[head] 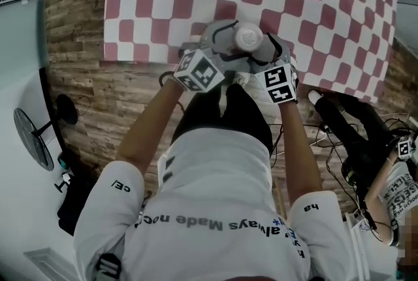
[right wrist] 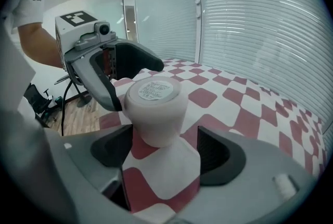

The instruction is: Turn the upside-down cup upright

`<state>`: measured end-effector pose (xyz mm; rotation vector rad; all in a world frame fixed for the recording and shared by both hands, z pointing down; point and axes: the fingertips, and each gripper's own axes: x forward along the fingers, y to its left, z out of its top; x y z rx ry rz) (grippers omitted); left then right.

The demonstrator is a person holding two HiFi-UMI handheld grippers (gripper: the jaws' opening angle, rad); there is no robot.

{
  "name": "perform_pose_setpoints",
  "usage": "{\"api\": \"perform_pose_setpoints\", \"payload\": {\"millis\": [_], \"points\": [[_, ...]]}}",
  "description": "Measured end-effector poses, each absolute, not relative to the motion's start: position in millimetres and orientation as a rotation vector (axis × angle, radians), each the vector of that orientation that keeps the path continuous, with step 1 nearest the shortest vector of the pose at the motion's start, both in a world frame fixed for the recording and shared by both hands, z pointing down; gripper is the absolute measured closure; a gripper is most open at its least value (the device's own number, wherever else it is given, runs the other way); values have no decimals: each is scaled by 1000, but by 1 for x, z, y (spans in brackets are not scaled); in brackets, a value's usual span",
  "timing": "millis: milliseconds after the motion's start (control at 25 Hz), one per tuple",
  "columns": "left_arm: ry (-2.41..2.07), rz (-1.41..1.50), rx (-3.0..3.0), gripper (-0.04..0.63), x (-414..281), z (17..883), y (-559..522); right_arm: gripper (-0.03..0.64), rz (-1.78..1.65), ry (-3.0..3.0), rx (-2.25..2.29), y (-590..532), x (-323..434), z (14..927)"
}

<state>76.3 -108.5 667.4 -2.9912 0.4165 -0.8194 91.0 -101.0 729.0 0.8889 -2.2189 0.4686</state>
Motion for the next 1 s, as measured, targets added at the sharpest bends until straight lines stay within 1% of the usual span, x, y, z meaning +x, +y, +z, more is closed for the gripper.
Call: {"api": "perform_pose_setpoints", "payload": {"millis": [120,240,320,480,600,760,920,1000], "points": [[519,-736,-3036,187,69,646,-113,230,463,-2233,904,-100,99,712],[602,-672,-3074,199,62,622,-115,247,467,-2257,924,-98,104,690],[658,-635,-3106,249,56,607,-115,298,501,-2291,955,-97,104,674],[788,-553,-3158,320,45,576,-117,356,553,-2365,1058,-102,107,628],[884,-496,-3179,368,39,550,-115,384,563,-2406,1121,-101,110,591],[1005,-391,-3197,409,30,510,-124,426,565,-2461,1206,-112,113,538],[1089,-313,-3185,431,21,469,-127,476,547,-2506,1273,-115,116,485],[1110,-288,-3165,438,21,455,-123,489,520,-2526,1292,-111,117,467]]}}
